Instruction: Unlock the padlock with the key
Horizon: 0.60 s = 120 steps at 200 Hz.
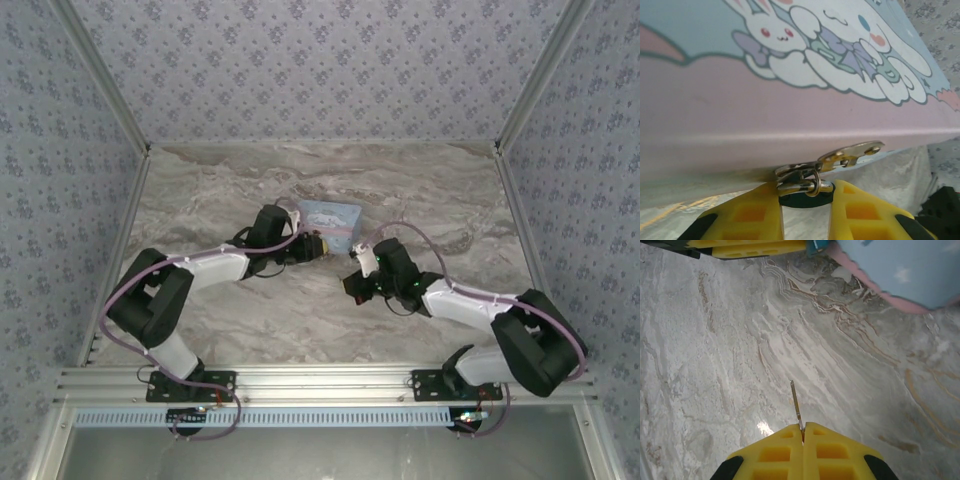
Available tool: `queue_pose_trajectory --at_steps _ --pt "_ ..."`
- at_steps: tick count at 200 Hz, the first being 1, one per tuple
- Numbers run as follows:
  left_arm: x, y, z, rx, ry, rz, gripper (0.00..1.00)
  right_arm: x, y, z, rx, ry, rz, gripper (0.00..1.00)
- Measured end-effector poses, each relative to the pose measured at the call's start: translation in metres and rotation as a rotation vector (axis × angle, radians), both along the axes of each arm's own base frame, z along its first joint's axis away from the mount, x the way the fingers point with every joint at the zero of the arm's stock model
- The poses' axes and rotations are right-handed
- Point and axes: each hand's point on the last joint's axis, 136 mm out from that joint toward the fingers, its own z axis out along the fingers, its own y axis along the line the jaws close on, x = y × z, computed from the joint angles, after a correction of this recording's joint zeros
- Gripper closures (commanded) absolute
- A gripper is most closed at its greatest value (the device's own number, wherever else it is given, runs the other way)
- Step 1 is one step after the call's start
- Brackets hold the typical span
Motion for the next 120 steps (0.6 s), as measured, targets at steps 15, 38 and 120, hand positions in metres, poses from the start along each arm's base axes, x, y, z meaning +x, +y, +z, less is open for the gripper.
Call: queue_pose_trajectory --at_steps 15,38,120 --pt "-0.002 -0.003 0.002 -0.006 0.024 -0.003 0.82 0.003 0.002 -0.002 -0.006 -0.009 0.008 1.00" --pt "-0.003 -0.007 0.003 -0.005 0.046 -0.003 0.82 0.008 0.006 -0.001 -0.013 -0.028 0.024 1.00" --pt "-0.011 -0.007 -0.004 0.022 0.086 -0.011 0.83 0.027 0.006 -0.005 -0.030 -0.062 0.023 1.00"
